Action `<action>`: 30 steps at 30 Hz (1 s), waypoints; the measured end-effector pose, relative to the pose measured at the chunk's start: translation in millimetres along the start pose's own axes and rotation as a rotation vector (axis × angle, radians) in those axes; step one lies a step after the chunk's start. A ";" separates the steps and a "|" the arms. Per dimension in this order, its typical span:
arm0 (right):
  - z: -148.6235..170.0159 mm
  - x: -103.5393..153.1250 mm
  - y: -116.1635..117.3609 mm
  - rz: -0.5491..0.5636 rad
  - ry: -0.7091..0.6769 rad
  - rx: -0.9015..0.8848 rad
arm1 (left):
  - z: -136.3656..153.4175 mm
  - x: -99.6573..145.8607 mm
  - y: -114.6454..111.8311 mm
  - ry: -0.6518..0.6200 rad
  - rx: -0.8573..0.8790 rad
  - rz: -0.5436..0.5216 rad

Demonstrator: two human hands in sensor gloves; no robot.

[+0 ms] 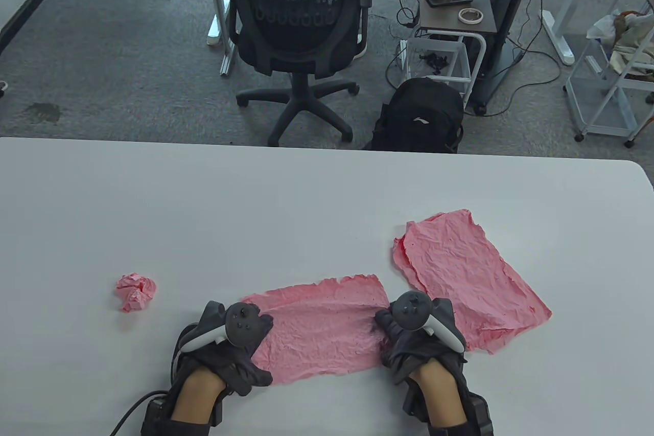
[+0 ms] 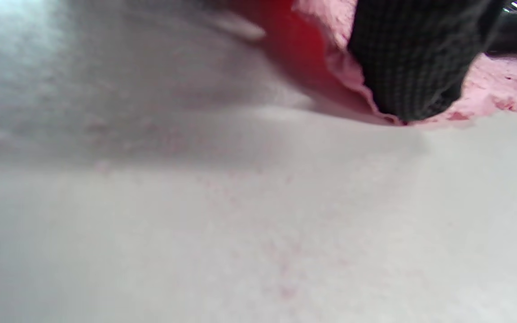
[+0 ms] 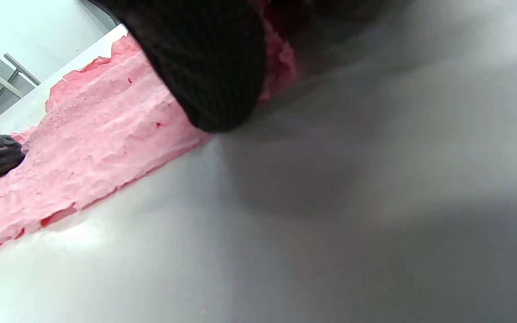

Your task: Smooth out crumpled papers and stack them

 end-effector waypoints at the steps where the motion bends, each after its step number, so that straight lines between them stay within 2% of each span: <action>1: -4.5 2.0 -3.3 0.052 -0.022 0.030 | -0.1 0.1 0.0 0.000 0.002 0.000; 2: -16.1 4.3 -7.3 0.116 -0.086 0.050 | -0.1 -0.3 -0.1 0.000 0.002 0.005; 5: -51.4 9.8 -4.5 0.205 -0.251 0.079 | -0.6 -0.8 0.2 0.011 -0.017 0.021; 7: -77.9 11.1 12.9 0.186 -0.346 0.174 | 0.1 -0.2 0.6 0.023 -0.018 0.021; 9: -87.3 3.4 32.7 0.099 -0.337 0.259 | 1.7 -0.1 0.6 0.033 -0.012 0.024; 11: -70.0 -11.0 45.1 -0.037 -0.218 0.273 | 2.0 0.6 0.6 0.040 -0.014 0.026; 12: -58.6 -11.8 42.8 -0.117 -0.189 0.189 | 2.2 1.4 0.3 0.043 -0.015 0.023; 13: -55.9 -11.4 40.8 -0.125 -0.203 0.137 | 2.3 1.6 0.1 0.044 -0.013 0.023; 14: -39.2 -11.4 27.3 -0.030 -0.137 0.041 | 2.4 1.6 -0.2 0.044 -0.008 0.024; 18: -3.3 -8.0 6.4 -0.001 -0.027 0.002 | 2.0 1.8 -0.2 0.042 -0.010 0.024; 23: 4.7 -2.7 -1.9 0.051 0.066 0.053 | 2.4 1.7 -0.9 0.045 -0.008 0.032; 26: -16.2 3.1 -4.9 0.134 -0.035 0.143 | 2.7 1.7 -1.8 0.046 -0.003 0.036; 28: -49.8 8.5 -1.6 0.194 -0.188 0.132 | 2.2 0.6 -1.7 0.052 -0.009 0.050; 30: -86.2 12.0 14.5 0.193 -0.341 0.188 | 1.7 0.3 -1.5 0.056 -0.019 0.055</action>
Point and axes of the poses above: the tracker on the back of each hand, its own z axis roughly to the little-finger side, its own x axis roughly from the fingertips to the wrist, y = z × x, the point moved 5 cm from there along -x, roughly from the wrist to the fingertips, and after that the axes turned 6 degrees about -x, right-handed, at the moved point
